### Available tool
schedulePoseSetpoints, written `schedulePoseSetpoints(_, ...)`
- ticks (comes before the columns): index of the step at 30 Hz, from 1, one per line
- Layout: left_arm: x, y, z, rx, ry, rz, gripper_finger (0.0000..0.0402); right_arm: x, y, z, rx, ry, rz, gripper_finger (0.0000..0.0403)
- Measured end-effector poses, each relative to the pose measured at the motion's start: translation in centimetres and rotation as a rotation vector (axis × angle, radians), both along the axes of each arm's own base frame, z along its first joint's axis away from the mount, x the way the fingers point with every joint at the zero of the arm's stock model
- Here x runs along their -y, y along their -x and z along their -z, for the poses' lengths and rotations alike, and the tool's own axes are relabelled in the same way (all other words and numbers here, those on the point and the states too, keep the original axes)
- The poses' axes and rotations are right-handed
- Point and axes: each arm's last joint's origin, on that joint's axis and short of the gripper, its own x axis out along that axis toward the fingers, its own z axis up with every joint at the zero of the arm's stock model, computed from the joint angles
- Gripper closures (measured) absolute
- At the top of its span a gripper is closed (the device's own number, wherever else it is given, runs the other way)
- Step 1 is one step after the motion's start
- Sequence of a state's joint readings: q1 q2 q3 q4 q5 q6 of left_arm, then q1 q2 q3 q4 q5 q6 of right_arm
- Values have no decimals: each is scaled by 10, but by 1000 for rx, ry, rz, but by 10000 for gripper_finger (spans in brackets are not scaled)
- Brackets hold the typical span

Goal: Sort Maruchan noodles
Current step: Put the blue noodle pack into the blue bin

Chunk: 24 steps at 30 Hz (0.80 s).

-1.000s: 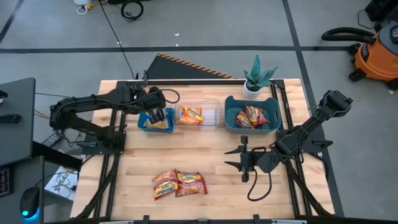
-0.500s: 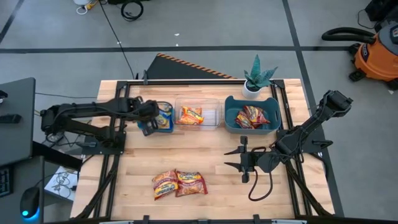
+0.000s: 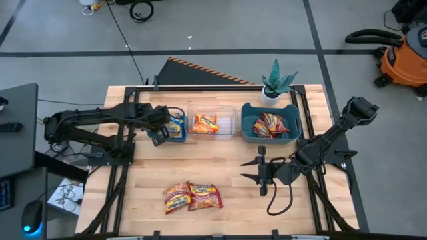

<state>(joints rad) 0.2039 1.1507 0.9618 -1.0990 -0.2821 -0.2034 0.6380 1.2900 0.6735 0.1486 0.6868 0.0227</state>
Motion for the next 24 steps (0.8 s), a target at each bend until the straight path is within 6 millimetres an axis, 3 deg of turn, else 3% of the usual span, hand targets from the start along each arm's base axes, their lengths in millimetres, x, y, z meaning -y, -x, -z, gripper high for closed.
schedulePoseSetpoints(9, 3, 2, -28, 22, 83, 6, 310, 0, 0, 0, 0, -3, 1, 235)
schedulePoseSetpoints(16, -6, -7, -40, 131, -121, -84, 295, 0, -1, -1, 13, -3, -3, 235)
schedulePoseSetpoints(19, -13, -13, -26, 147, -123, -113, 295, 0, -1, -2, 15, 2, -5, 235)
schedulePoseSetpoints(24, -29, -8, 13, 45, -107, -160, 295, -1, -1, -1, 12, -3, -11, 235)
